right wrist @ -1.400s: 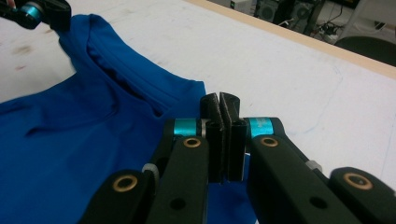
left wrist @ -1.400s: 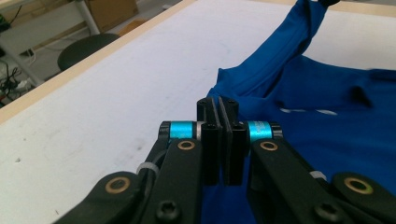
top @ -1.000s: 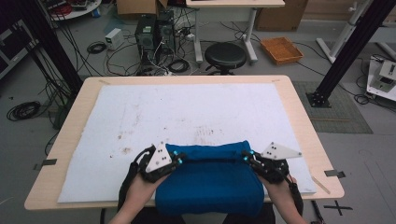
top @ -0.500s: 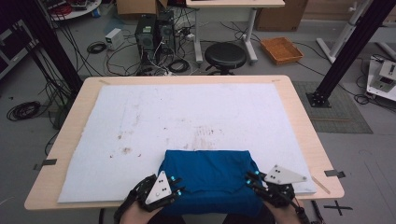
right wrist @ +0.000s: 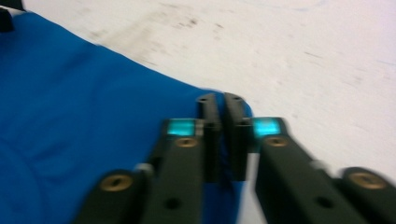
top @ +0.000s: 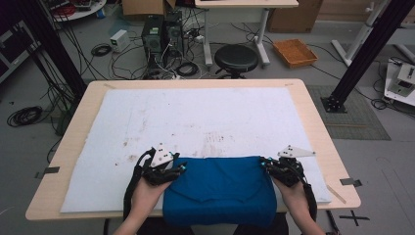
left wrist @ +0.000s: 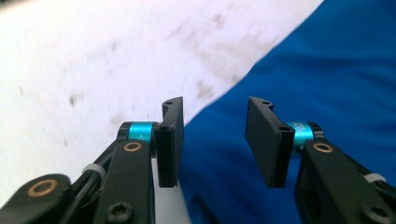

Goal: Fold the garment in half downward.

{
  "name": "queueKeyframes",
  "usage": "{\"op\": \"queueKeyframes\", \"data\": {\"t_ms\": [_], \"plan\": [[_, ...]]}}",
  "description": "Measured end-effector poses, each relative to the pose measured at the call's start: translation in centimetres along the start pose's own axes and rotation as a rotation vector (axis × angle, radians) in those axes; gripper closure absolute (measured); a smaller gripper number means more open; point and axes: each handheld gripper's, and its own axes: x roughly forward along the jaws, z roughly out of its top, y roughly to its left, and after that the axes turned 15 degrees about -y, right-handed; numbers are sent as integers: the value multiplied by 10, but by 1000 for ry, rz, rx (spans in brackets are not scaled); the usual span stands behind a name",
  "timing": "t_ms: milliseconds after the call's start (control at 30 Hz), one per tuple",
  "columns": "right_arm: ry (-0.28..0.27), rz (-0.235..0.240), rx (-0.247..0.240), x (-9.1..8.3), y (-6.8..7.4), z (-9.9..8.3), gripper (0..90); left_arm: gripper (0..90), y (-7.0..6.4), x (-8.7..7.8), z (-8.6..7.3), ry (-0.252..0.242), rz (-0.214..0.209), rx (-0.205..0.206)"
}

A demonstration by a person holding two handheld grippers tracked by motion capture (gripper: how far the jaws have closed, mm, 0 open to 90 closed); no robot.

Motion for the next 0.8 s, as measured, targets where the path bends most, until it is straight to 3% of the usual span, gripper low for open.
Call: {"op": "queueKeyframes", "data": {"t_ms": [133, 200, 333, 400, 500, 600, 667, 733, 800], "plan": [[2, -26, 5, -3, -11, 0, 877, 586, 1, -4, -6, 7, 4, -25], [-8, -19, 14, -3, -12, 1, 722, 582, 2, -7, -3, -7, 13, -23], [-46, -21, 35, -5, -14, 8, 596, 570, 13, -10, 5, -38, 36, -45], [-63, -42, 71, -3, -18, 12, 532, 534, 21, -7, 7, -21, 16, -75], [-48, -36, 141, 8, -27, 13, 479, 531, 26, 1, 3, 20, 27, -101], [28, -5, 198, 23, -34, 6, 493, 530, 30, 6, -3, 54, 28, -149], [68, 22, 207, 29, -35, 0, 583, 537, 31, 8, -6, 86, 20, -176], [78, 52, 185, 29, -33, -3, 746, 617, 30, 8, -10, 92, -3, -207], [74, 62, 132, 27, -28, -2, 831, 742, 29, 7, -11, 80, -40, -221]]}}
